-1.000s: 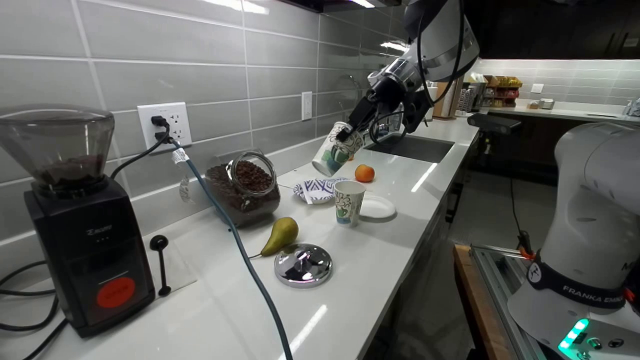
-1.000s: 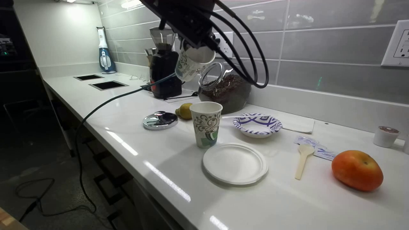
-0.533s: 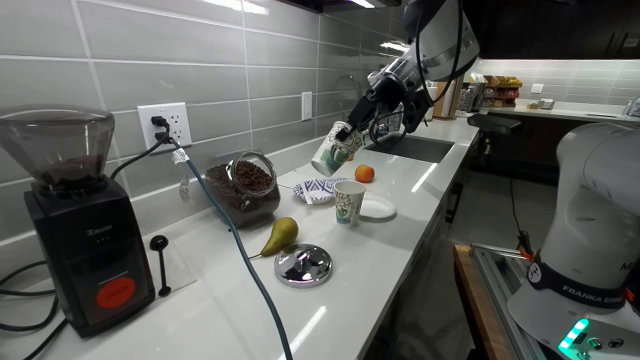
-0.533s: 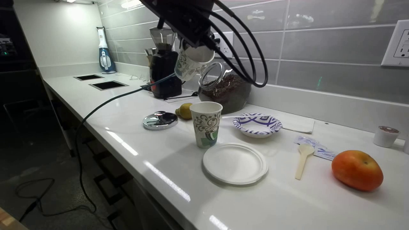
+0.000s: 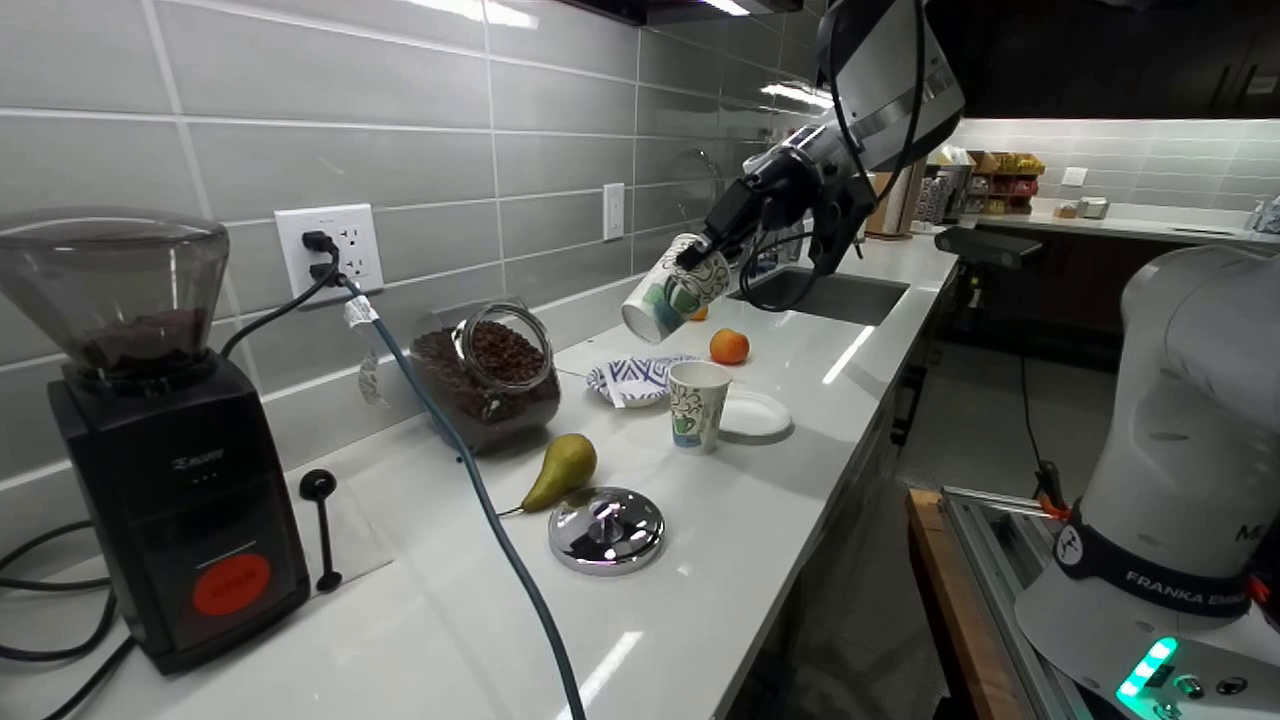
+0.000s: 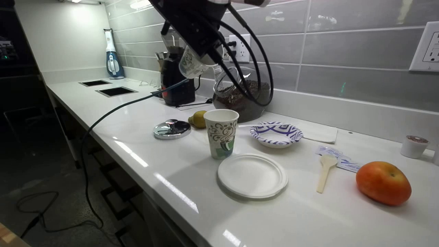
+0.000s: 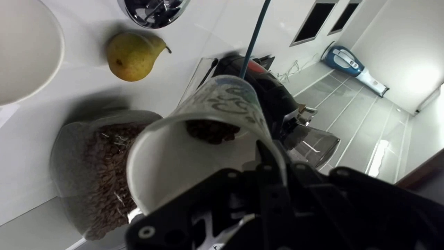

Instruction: Pour the contents from the right cup into the left cup

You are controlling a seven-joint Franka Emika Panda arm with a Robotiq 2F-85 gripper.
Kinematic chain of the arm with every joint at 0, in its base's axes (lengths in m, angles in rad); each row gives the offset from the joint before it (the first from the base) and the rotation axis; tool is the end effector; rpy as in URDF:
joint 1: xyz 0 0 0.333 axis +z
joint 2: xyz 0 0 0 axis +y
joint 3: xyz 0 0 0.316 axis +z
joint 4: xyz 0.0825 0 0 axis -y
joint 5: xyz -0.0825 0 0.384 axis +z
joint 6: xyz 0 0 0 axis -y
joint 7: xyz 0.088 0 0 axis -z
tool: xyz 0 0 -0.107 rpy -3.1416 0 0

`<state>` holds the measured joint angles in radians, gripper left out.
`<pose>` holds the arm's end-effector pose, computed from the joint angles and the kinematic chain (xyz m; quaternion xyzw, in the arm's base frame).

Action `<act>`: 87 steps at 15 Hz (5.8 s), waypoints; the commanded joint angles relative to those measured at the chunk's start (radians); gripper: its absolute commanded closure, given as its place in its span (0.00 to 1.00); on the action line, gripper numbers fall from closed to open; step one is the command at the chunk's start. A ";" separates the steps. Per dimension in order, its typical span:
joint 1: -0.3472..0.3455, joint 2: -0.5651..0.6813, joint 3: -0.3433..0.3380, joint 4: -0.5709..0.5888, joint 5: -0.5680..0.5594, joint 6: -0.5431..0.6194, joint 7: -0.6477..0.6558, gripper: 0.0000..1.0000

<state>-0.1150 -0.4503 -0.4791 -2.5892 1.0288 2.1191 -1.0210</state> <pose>0.3580 -0.1936 0.4142 -0.8634 0.0671 -0.3128 0.3901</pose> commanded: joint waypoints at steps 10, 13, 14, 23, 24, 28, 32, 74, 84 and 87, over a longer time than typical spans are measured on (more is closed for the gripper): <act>-0.181 0.163 -0.006 0.012 0.139 -0.264 -0.162 0.99; -0.213 0.205 -0.008 0.015 0.156 -0.316 -0.190 0.99; -0.224 0.218 -0.010 0.015 0.160 -0.330 -0.198 0.99; -0.285 0.323 -0.004 0.027 0.232 -0.393 -0.293 0.99; -0.287 0.334 -0.003 0.031 0.239 -0.398 -0.306 0.99; -0.290 0.376 0.001 0.048 0.279 -0.428 -0.352 0.99; -0.289 0.413 0.008 0.067 0.329 -0.462 -0.396 0.99; -0.302 0.583 0.034 0.144 0.455 -0.743 -0.392 0.99; -0.309 0.592 0.031 0.150 0.472 -0.804 -0.392 0.99; -0.312 0.594 0.031 0.149 0.480 -0.818 -0.393 0.99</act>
<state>-0.4134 0.1212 -0.4545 -2.4545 1.4778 1.3430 -1.4098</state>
